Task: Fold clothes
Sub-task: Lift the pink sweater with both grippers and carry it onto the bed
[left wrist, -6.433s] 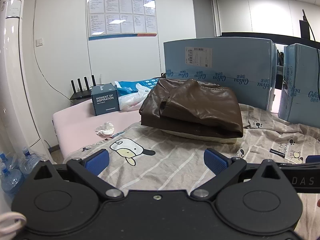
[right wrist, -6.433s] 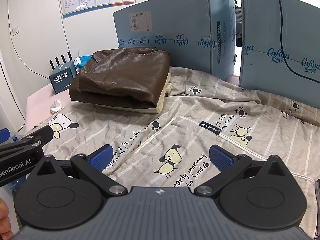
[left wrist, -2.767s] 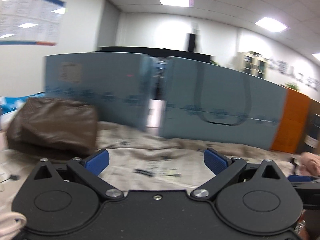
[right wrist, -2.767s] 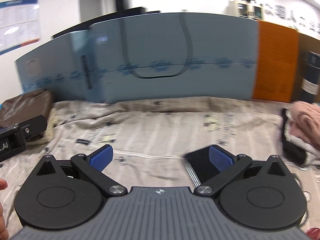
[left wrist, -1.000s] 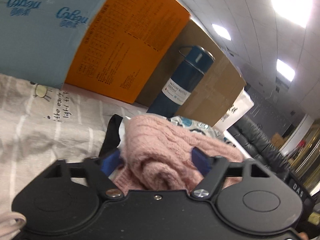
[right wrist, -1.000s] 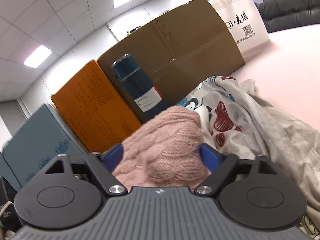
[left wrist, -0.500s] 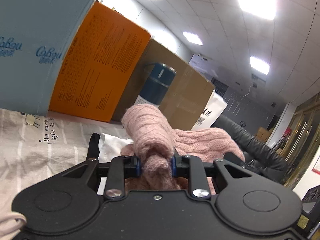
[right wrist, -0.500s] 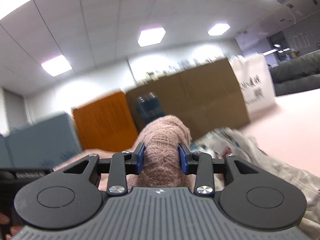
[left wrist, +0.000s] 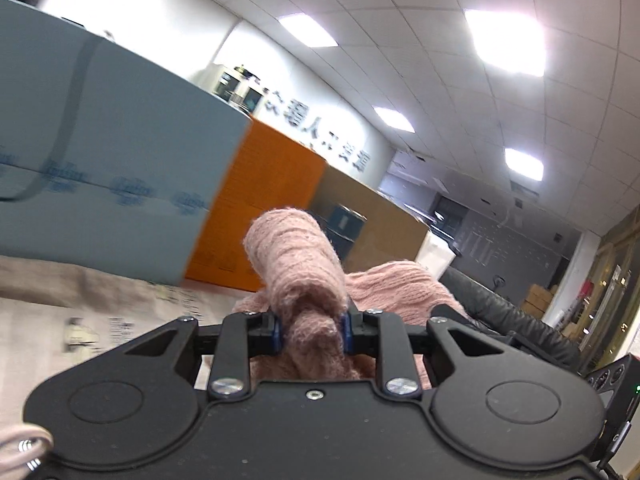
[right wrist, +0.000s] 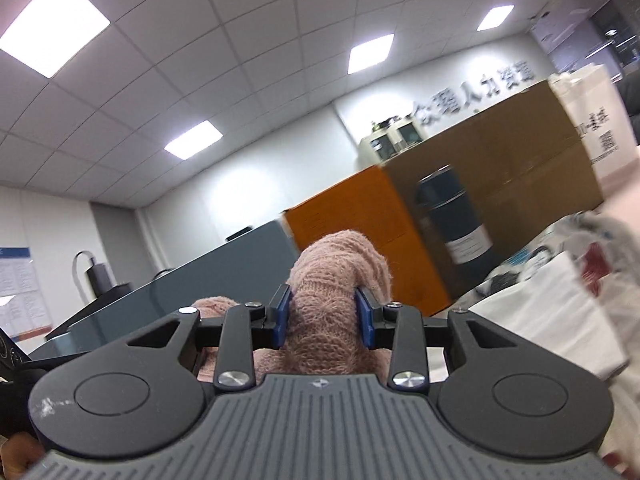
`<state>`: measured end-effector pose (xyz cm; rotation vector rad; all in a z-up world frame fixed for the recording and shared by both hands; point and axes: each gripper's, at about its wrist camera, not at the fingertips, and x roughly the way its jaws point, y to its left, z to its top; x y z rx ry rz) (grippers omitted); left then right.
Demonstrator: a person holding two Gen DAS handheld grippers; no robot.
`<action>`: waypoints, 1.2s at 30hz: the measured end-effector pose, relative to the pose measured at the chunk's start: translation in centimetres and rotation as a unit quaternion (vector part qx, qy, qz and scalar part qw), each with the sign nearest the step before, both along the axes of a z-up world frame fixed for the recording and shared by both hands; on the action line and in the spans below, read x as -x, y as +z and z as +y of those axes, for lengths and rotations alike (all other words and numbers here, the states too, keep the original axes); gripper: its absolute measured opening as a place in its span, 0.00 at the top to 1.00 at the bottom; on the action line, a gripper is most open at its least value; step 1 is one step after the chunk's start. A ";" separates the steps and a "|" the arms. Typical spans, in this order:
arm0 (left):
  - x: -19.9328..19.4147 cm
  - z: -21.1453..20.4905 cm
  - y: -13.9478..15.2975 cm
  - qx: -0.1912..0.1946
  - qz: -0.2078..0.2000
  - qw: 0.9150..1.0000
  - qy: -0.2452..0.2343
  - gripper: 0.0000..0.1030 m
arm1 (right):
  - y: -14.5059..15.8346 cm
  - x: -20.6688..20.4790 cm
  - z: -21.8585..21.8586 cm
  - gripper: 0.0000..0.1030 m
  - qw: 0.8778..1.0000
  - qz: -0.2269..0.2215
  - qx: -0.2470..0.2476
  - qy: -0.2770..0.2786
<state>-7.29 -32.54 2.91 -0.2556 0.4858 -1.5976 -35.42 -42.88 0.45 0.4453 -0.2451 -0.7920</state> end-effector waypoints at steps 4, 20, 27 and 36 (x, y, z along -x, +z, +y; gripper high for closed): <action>-2.4 4.9 0.6 0.015 -0.005 0.999 0.038 0.74 | 1.3 -3.3 3.0 0.70 0.999 0.007 -0.004 0.042; -11.1 22.4 -0.9 0.016 -0.054 0.979 0.198 0.74 | 2.2 -19.2 12.3 0.70 0.974 0.081 -0.033 0.209; -15.7 23.8 -4.8 -0.061 -0.035 0.972 0.224 0.74 | -0.9 -25.8 11.8 0.70 0.962 0.164 -0.043 0.213; -18.4 25.0 -7.5 -0.100 0.064 0.964 0.239 0.26 | -2.1 -27.4 13.1 0.56 0.948 0.269 -0.008 0.168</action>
